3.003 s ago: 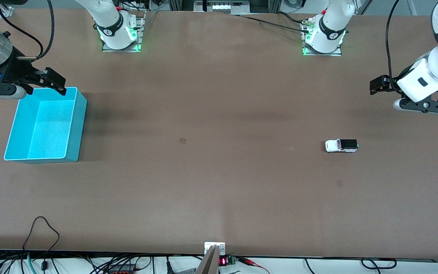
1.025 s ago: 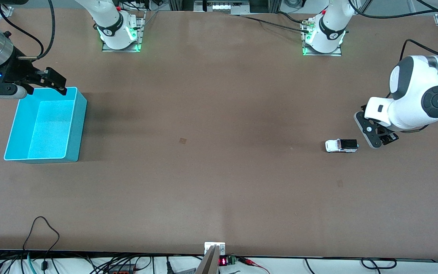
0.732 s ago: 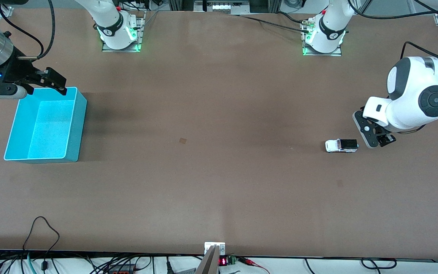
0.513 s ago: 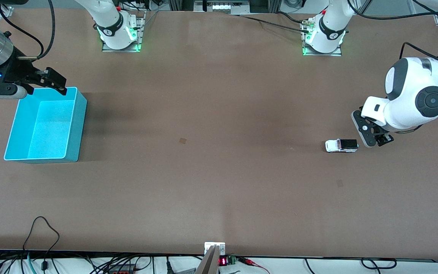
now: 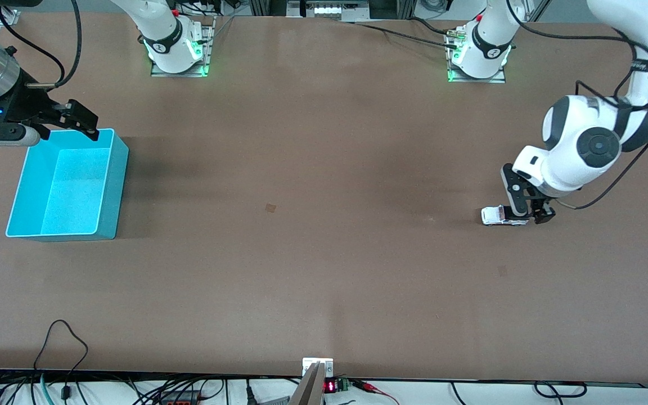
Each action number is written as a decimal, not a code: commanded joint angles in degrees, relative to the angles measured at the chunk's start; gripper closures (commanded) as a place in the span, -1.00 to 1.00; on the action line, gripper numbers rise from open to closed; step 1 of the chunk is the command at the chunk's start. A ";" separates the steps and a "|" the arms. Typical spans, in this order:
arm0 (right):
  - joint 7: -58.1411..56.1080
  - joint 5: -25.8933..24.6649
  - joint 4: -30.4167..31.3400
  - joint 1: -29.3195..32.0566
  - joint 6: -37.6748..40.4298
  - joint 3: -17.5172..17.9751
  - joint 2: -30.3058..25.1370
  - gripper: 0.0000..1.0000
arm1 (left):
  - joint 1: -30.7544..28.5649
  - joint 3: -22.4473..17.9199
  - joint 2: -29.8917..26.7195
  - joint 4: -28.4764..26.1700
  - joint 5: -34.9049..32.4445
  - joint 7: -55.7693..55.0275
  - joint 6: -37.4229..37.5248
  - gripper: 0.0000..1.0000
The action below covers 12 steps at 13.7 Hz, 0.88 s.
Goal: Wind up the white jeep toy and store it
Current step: 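Lower the open left gripper over the white toy jeep, then close the left gripper on the white toy jeep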
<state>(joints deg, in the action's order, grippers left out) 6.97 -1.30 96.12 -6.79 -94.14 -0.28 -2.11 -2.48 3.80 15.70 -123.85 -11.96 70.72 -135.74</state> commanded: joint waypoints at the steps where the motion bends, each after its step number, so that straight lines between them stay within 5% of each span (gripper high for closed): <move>1: 0.24 0.51 -0.41 -0.41 0.36 -0.42 -0.27 -1.00 | -0.59 0.07 3.36 -0.07 -1.92 3.71 -4.69 -1.00; 9: 0.24 0.51 -0.41 -0.33 0.36 -0.42 -0.27 -1.00 | -3.40 0.07 8.29 -0.60 -2.28 7.77 -13.32 -1.00; 10: 0.24 0.51 -0.41 -0.33 0.27 -0.42 -0.27 -1.00 | -3.32 0.07 8.29 -0.78 -2.28 7.86 -13.32 -0.85; 12: 0.24 0.51 -0.41 -0.33 0.18 -0.42 -0.27 -1.00 | -3.32 0.16 8.20 -0.78 -2.28 7.94 -13.32 -0.15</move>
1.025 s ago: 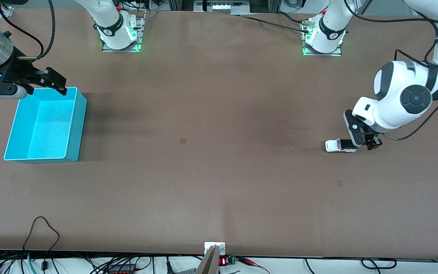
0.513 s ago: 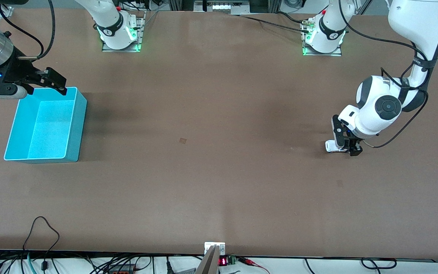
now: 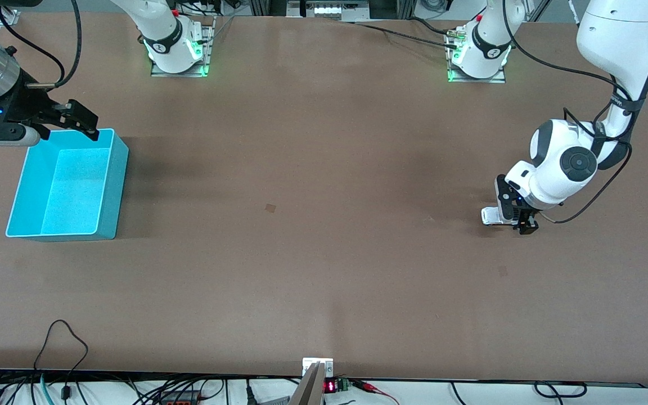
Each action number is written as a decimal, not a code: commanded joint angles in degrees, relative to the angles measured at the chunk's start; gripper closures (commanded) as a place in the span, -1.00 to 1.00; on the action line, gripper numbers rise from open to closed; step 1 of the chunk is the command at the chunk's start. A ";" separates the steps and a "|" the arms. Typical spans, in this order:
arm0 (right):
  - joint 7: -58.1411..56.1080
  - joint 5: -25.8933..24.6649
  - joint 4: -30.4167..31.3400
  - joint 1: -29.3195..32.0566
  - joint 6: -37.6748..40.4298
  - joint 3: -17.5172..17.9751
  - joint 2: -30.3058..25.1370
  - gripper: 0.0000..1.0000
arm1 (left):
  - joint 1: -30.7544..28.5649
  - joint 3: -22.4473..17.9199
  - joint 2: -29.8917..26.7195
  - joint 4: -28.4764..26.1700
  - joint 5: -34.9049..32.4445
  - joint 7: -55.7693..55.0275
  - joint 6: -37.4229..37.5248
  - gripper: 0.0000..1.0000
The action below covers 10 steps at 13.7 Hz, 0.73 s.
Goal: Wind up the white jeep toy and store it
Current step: 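Close the left gripper on the white toy jeep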
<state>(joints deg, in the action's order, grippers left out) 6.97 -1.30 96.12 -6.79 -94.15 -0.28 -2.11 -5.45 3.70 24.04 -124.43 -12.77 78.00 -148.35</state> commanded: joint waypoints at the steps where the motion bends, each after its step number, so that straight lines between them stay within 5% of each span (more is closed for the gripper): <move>1: 0.24 0.51 -0.32 -0.33 0.19 -0.42 -0.27 -1.00 | -0.18 0.34 -0.13 -0.20 -1.47 0.75 -0.62 0.07; 5: 0.24 0.51 -0.41 -0.24 0.10 -0.42 -0.27 -1.00 | 0.00 0.25 0.30 0.06 -1.47 3.11 -0.10 0.54; 10: 0.24 0.51 -0.32 -0.24 0.19 -0.42 -0.27 -1.00 | -0.18 0.25 1.27 0.50 -1.47 5.67 -0.01 0.62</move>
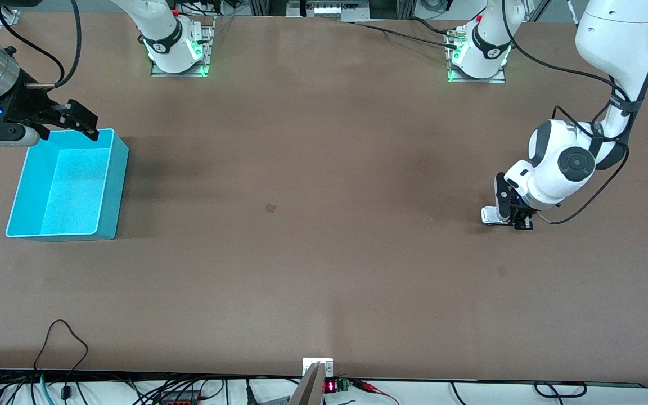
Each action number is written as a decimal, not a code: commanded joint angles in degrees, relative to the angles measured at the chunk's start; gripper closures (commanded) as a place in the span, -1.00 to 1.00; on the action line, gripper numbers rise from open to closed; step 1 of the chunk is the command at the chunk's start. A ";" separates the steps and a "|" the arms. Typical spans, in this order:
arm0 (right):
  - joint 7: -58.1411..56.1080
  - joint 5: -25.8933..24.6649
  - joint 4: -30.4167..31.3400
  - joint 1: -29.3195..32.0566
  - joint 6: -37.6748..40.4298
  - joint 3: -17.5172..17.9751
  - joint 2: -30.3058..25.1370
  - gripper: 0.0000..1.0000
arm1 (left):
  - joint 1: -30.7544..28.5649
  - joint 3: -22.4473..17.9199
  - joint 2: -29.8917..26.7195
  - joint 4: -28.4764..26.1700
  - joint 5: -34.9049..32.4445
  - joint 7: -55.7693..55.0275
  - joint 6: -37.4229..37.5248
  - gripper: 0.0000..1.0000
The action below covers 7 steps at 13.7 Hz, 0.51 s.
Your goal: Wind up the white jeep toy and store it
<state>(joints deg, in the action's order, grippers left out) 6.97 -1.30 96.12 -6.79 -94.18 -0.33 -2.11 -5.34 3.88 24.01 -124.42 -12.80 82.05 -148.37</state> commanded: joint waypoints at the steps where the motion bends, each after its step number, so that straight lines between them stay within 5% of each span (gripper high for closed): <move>1: 0.24 0.51 -0.32 -0.24 0.22 -0.37 -0.27 -1.00 | -0.46 0.08 1.56 0.49 -1.44 2.23 0.02 0.63; 7: 0.24 0.51 -0.32 -0.24 0.22 -0.37 -0.27 -1.00 | -7.66 -0.01 6.39 1.90 -1.35 9.09 0.28 0.63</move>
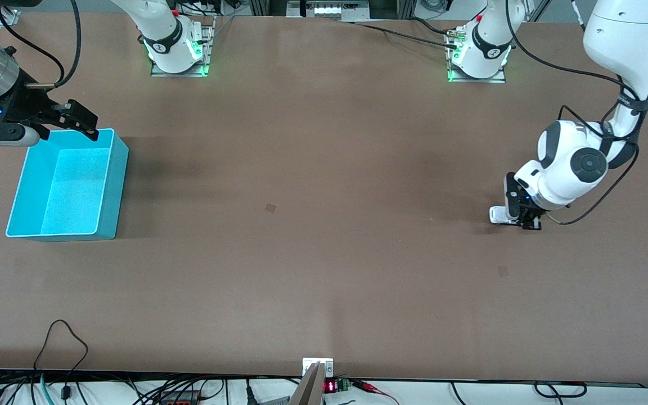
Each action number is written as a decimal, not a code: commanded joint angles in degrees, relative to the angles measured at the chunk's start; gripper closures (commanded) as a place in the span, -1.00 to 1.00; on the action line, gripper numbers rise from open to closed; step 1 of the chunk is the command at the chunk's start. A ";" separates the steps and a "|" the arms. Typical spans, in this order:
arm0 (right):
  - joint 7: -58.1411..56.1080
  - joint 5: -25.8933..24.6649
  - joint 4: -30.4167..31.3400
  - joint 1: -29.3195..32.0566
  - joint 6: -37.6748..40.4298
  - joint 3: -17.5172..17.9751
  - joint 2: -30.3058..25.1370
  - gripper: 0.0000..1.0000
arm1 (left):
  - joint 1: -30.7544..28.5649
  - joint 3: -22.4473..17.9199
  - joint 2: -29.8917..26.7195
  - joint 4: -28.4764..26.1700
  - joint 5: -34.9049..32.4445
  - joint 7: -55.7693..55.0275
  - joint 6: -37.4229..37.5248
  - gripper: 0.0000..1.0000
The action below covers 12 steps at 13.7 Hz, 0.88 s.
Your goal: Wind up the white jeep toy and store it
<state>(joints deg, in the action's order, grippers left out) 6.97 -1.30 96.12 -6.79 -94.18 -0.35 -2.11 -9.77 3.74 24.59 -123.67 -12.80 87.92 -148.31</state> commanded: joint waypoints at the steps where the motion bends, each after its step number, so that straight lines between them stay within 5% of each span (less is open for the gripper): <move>1: 0.24 0.51 -0.41 -0.24 0.23 -0.35 -0.27 -1.00 | -4.80 0.13 6.96 1.76 -1.35 4.09 0.22 0.63; 12: 0.24 0.51 -0.32 -0.24 0.14 -0.35 -0.18 -1.00 | -17.56 -0.66 11.71 6.60 -1.35 13.94 0.22 0.62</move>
<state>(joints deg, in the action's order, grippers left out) 6.97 -1.30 96.12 -6.79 -94.18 -0.38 -2.10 -25.22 3.78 29.26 -116.35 -12.80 101.03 -148.32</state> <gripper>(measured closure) 0.000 0.498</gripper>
